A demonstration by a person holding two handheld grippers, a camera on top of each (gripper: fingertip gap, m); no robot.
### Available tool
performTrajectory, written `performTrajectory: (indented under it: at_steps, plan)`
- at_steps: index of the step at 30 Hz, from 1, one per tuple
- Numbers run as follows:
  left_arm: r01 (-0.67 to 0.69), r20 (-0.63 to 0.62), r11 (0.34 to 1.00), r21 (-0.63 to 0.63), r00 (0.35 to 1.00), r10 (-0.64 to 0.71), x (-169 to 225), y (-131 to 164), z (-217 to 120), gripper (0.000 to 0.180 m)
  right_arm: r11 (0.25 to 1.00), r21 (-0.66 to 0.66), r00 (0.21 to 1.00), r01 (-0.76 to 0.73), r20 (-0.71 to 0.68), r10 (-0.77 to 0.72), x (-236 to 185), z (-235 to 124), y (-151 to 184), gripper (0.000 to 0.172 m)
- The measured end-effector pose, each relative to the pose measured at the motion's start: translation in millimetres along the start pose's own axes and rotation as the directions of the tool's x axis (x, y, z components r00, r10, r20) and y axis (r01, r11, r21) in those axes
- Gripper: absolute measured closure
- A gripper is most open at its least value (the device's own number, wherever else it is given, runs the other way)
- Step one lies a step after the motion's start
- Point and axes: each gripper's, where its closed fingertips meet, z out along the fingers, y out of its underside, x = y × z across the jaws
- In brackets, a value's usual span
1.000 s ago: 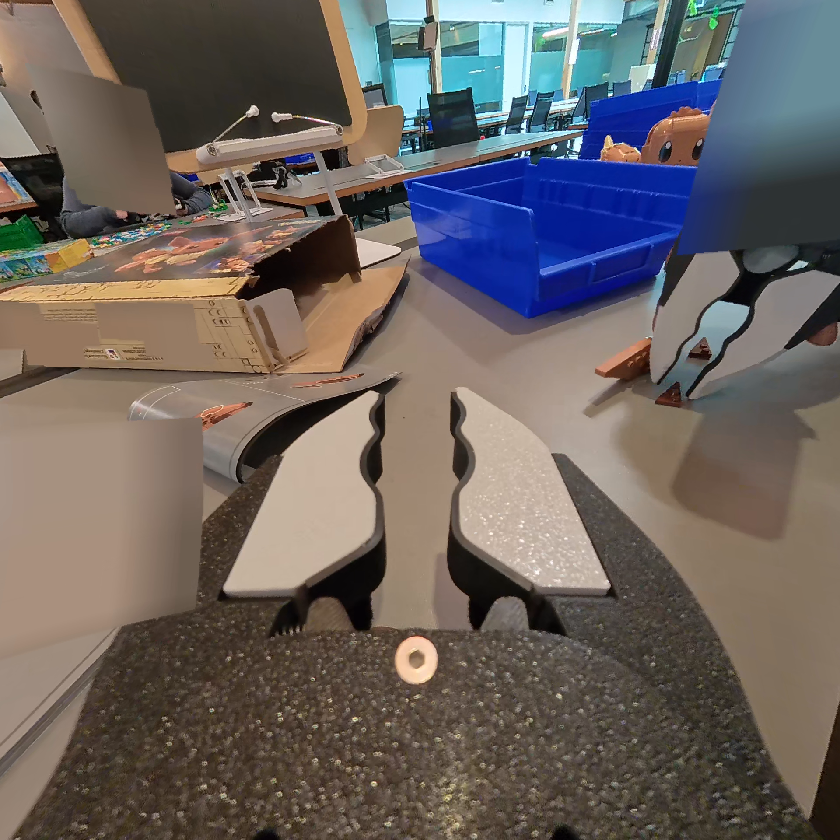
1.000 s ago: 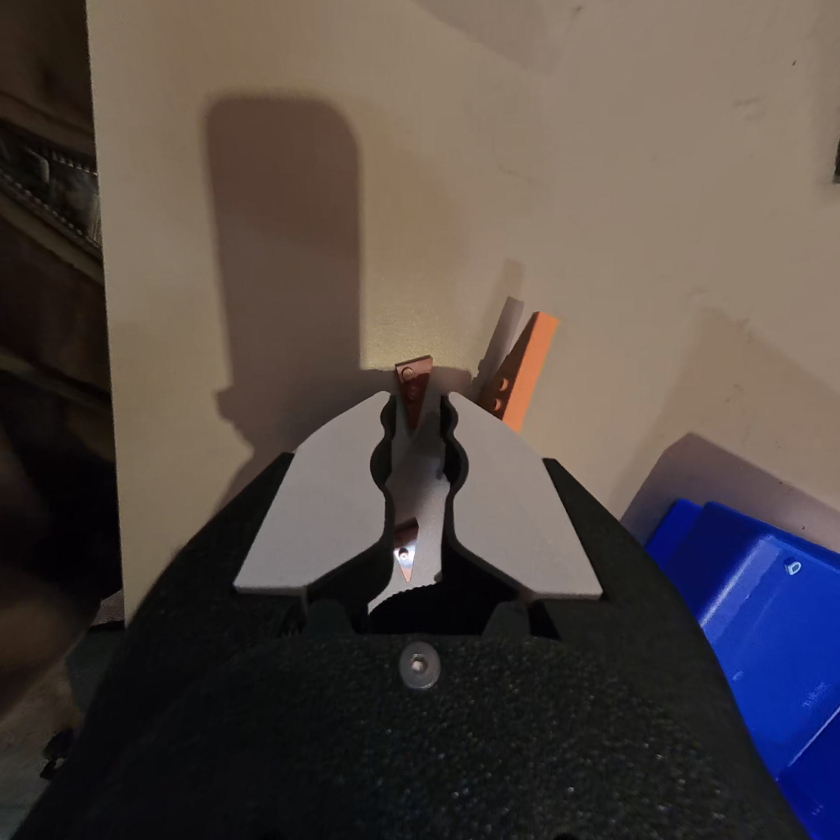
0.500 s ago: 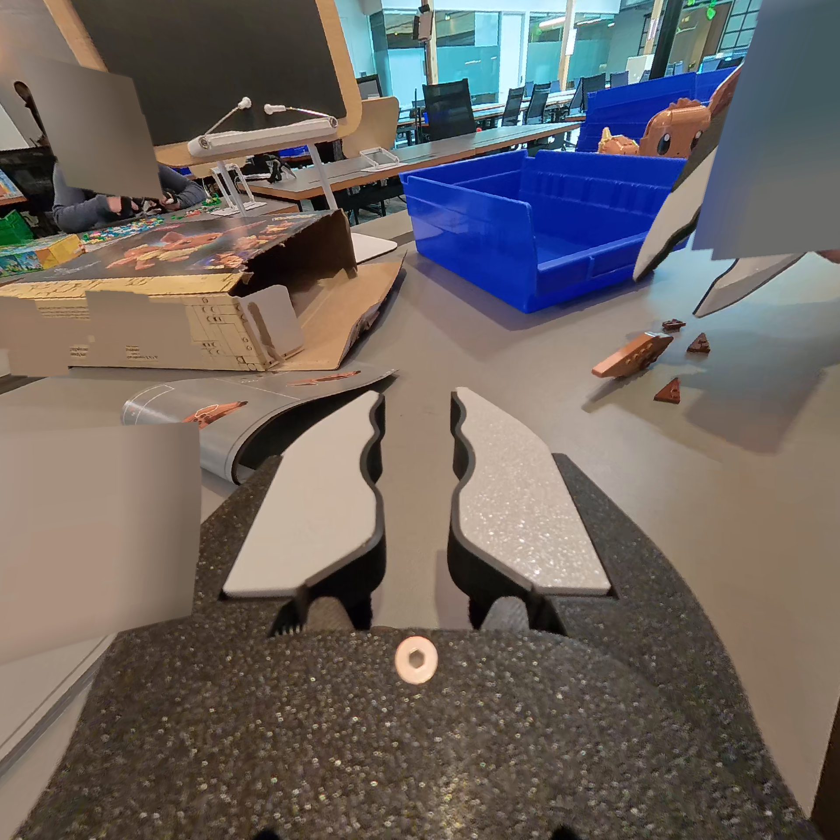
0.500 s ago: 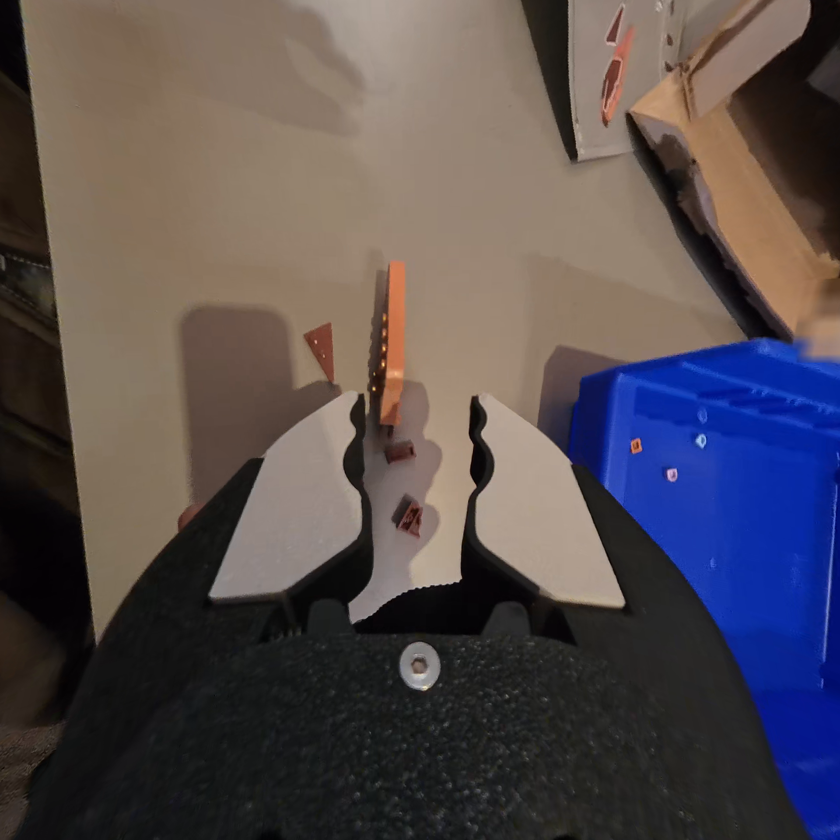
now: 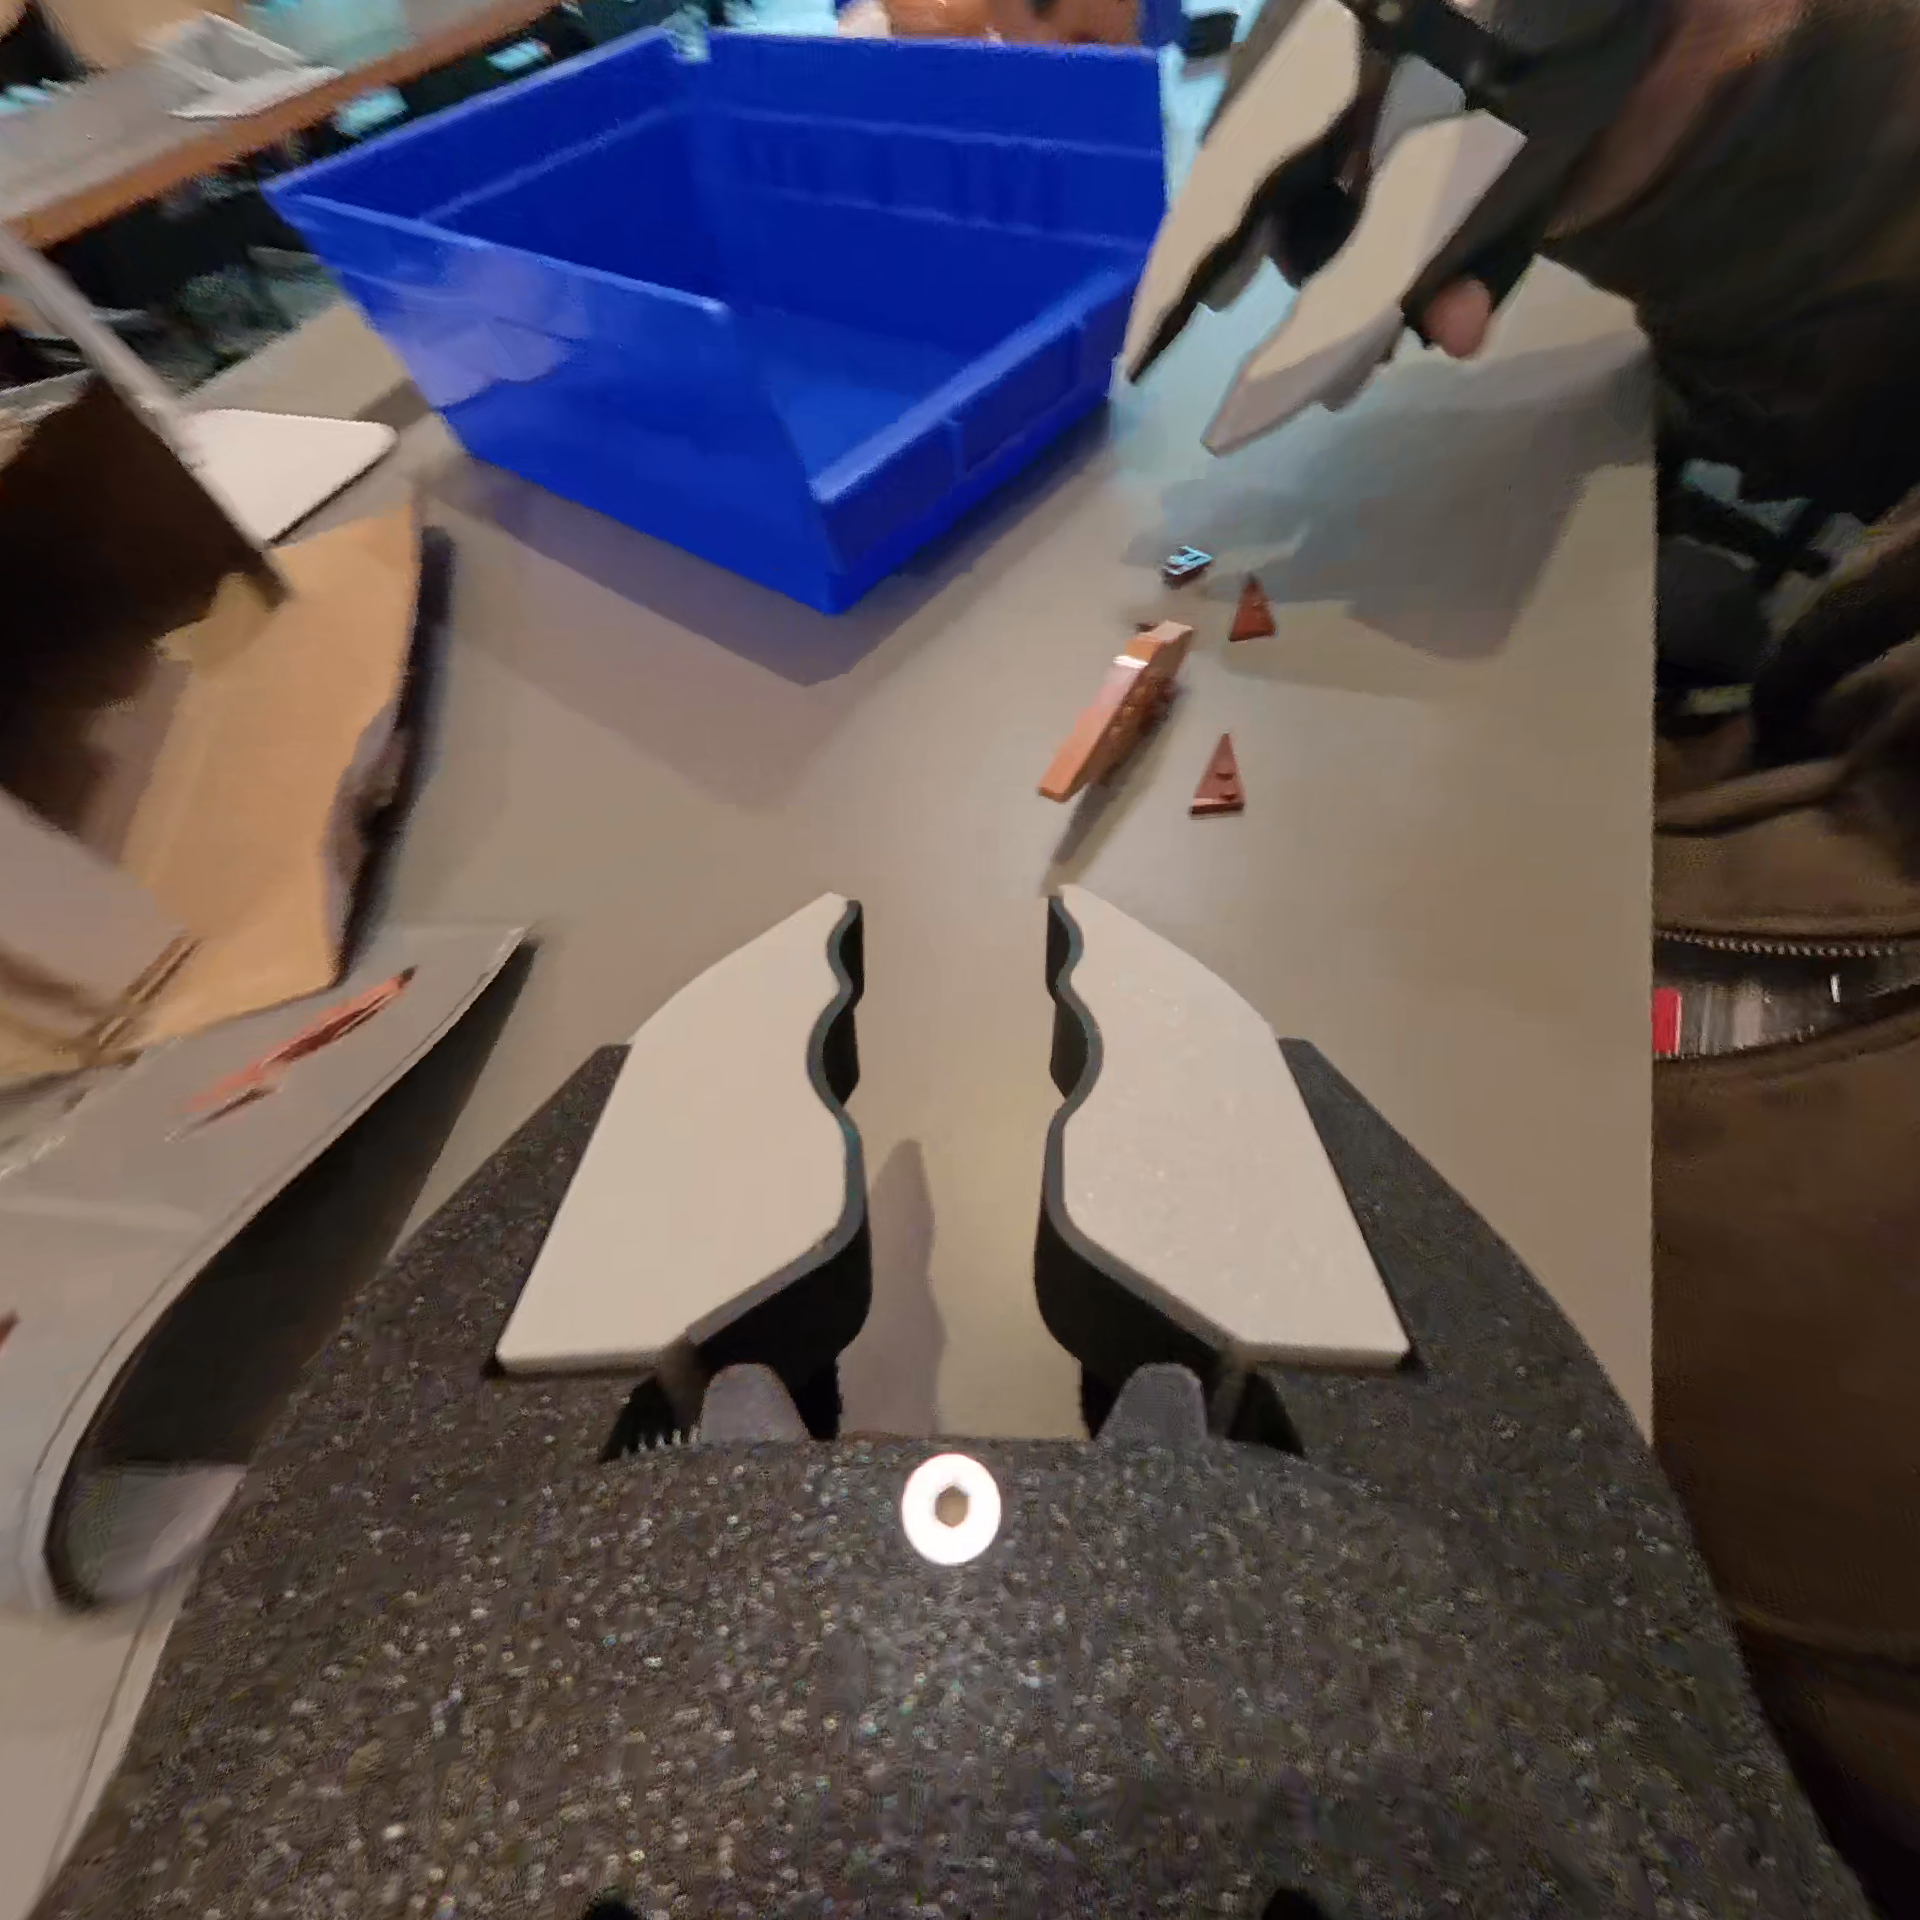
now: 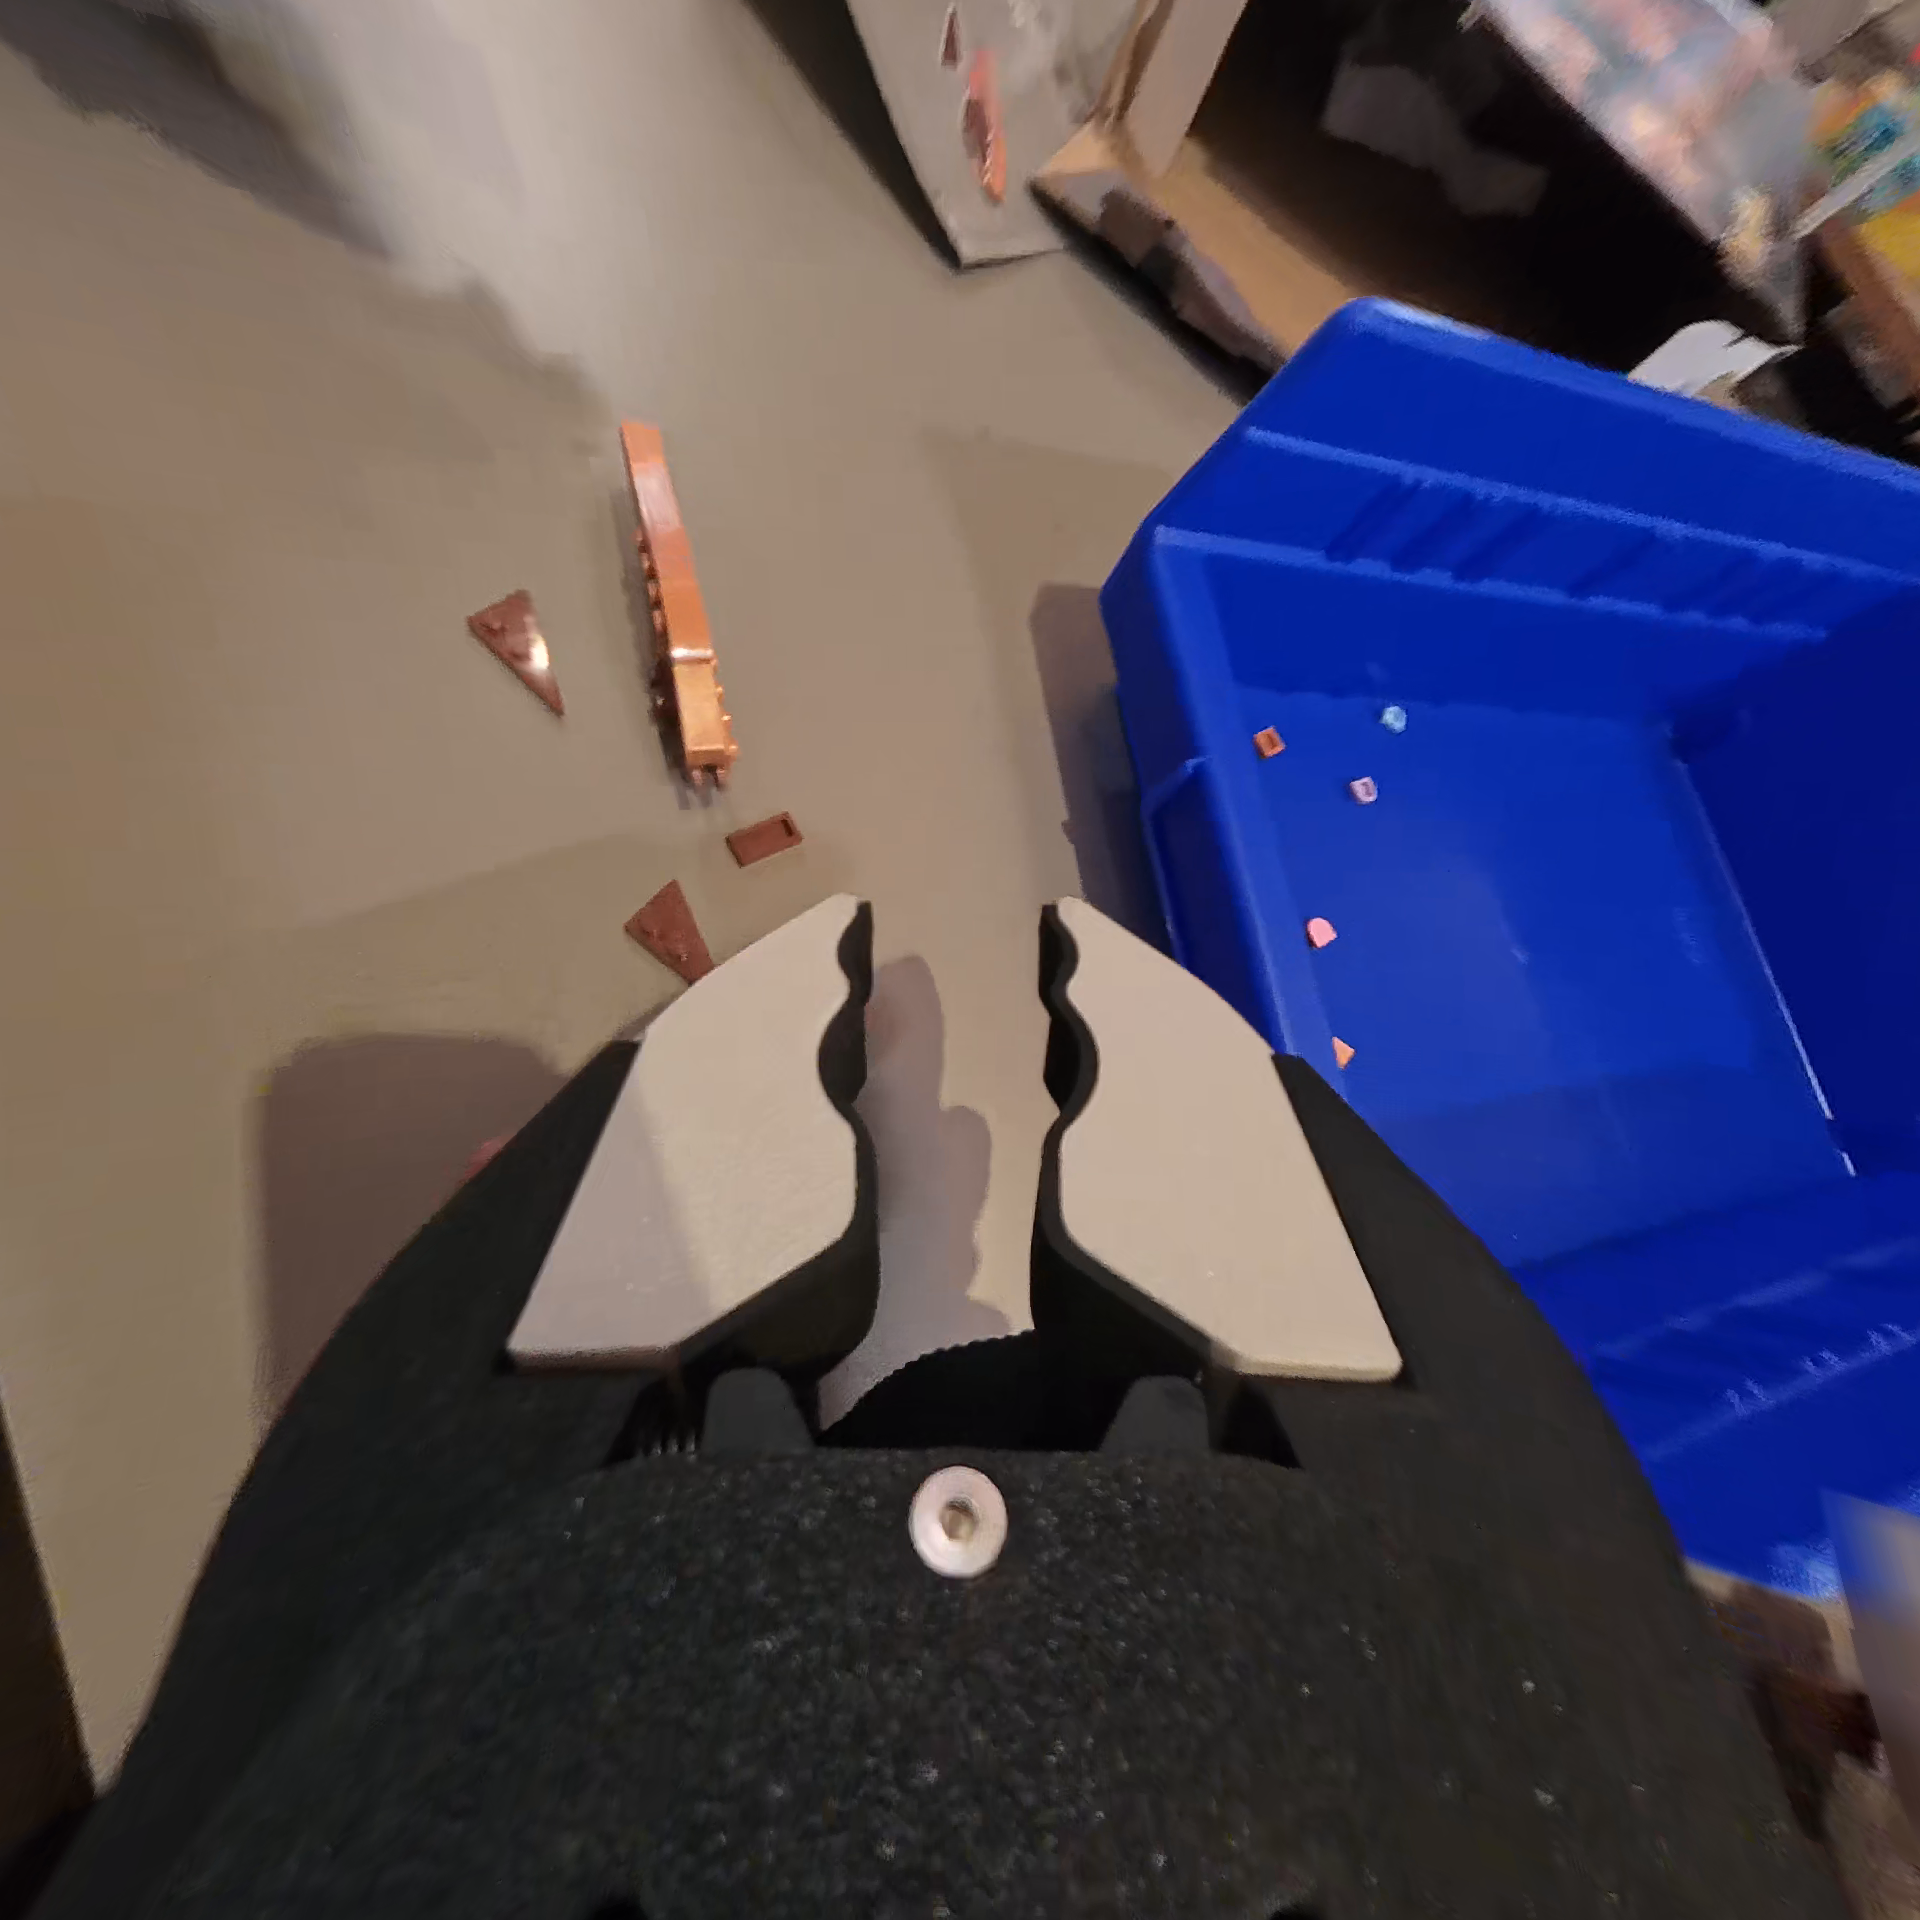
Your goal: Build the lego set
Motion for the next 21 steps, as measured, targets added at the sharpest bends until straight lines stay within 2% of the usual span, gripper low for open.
performTrajectory:
  at_steps: [5,8,14,18,21]
  plan:
    - [-0.052,-0.177,0.998,-0.032,0.983,0.045,20.8,-4.2,36.8,0.140,0.988,0.156,0.996,-0.020,-0.077,0.032,5.7,-9.9,-6.7,0.150]
    - [-0.097,-0.188,0.995,-0.030,0.978,0.090,26.1,-0.3,53.5,0.138,0.979,0.202,0.995,-0.013,-0.093,0.033,8.1,-7.9,-10.1,0.154]
    - [-0.224,-0.159,0.974,-0.037,0.964,0.215,29.8,2.8,68.8,0.138,0.986,0.163,0.993,0.022,-0.114,-0.003,4.9,7.1,-5.2,0.154]
    - [-0.292,-0.208,0.949,-0.120,0.942,0.263,37.0,11.8,83.9,0.139,0.990,0.134,0.993,0.038,-0.115,-0.023,0.5,13.2,-2.9,0.154]
    - [-0.283,-0.209,0.951,-0.127,0.945,0.253,38.3,7.6,93.6,0.138,0.992,0.121,0.993,0.045,-0.117,-0.031,-0.6,16.1,-2.5,0.154]
